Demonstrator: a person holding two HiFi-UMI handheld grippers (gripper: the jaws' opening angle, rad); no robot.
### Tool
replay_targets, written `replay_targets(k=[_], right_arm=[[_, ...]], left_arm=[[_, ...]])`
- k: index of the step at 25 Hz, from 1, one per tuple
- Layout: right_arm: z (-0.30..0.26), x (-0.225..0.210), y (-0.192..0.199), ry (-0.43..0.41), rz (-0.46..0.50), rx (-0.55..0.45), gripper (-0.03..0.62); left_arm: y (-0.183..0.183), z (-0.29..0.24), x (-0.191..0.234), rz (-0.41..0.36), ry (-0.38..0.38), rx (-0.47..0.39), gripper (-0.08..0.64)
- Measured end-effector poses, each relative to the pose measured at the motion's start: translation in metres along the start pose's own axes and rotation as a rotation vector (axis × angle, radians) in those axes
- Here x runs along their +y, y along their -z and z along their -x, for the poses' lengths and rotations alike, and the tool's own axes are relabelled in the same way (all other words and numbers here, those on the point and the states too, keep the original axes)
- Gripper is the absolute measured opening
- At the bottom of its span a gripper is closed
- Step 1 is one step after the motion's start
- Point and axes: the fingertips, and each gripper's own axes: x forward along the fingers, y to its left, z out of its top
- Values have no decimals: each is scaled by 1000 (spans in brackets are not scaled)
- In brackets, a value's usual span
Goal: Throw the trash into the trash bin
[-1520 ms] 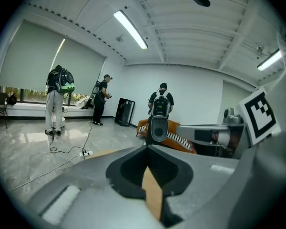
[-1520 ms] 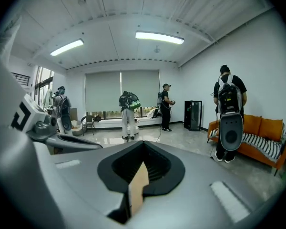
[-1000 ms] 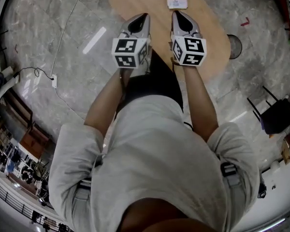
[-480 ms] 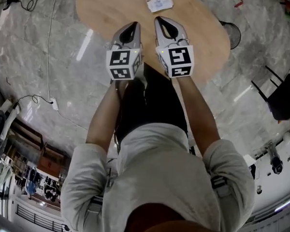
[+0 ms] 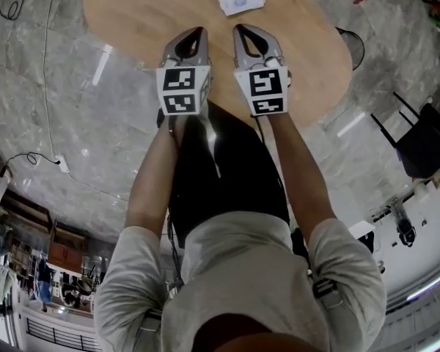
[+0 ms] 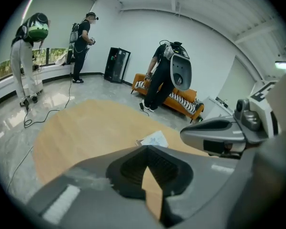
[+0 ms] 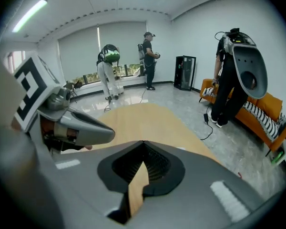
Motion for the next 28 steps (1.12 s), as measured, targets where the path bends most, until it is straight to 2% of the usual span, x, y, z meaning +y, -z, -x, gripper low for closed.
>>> replay_targets(k=[7,11,13,14,15,17,22,24,28], right_arm=[[-35,-1,29,-1,209,92,8],[-49,-2,36,-19,228,125,8],[-55,-6,39,-2,250,146,14],[-59,-8,42,9,283,162,60],[-64,-10,45,16,327,181,132],[-72,-11,55,22,446,230,143],[-87,-7,76,48,863,333,173],[-92,-6,86,52,935,357,175],[-100,-12,97,87,953,389,173]], left_arm=[[28,-14,9,-1,-2,34,18],[33,-20,17,9,-3,46,18],[37,-26,21,18,-8,58,18],[41,-30,23,20,-11,66,18],[44,-33,25,20,-14,75,18],[48,-38,26,22,-16,86,18],[53,-35,31,51,-27,86,18],[55,-32,33,58,-34,84,18],[58,-29,35,62,-43,84,18]])
